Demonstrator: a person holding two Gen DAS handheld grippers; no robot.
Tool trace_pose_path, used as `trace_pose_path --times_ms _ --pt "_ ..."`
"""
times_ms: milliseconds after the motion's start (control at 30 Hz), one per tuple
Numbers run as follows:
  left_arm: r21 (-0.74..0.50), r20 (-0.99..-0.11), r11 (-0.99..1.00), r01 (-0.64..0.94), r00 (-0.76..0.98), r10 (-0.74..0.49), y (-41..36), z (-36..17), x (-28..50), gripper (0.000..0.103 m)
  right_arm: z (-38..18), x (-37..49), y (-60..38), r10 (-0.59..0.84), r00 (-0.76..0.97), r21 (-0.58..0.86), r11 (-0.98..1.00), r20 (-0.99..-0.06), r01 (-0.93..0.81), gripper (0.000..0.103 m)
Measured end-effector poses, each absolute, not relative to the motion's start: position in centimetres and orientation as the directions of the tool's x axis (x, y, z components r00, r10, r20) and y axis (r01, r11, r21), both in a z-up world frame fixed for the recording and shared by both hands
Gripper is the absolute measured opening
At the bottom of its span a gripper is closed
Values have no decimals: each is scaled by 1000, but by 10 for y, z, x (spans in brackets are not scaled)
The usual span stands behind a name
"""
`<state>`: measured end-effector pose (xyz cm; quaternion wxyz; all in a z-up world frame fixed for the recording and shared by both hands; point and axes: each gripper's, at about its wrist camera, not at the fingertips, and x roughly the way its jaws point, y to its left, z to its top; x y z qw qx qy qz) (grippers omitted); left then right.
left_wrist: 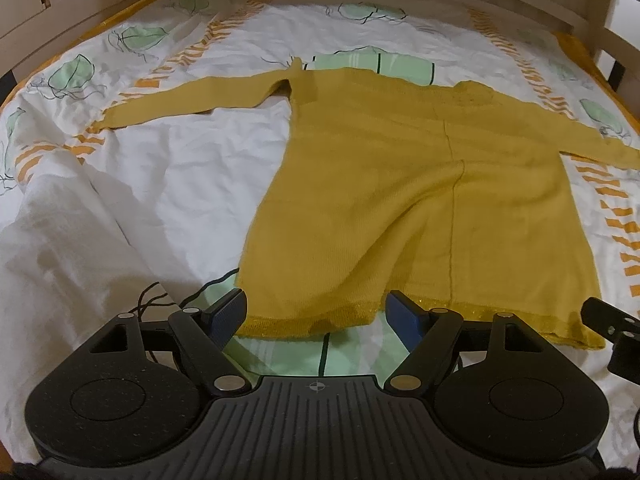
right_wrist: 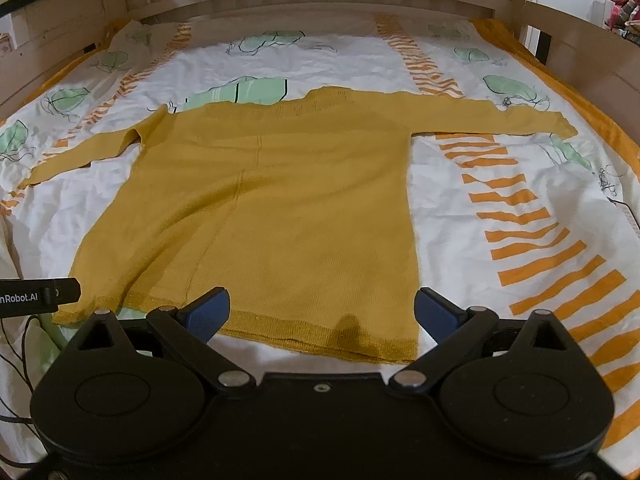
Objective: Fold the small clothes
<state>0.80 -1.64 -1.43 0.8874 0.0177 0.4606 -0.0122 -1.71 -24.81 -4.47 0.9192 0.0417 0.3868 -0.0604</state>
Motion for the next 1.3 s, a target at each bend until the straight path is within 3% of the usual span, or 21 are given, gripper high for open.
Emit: trace_pose_path --times_ms 1067,1300 --pt "35 -808 999 41 589 4 -16 -17 9 75 -58 -12 -252 -54 670 69 985 -741 156 99" --pt "55 -767 996 74 642 -5 -7 -23 19 75 -73 -4 -264 -40 650 95 981 -759 171 99"
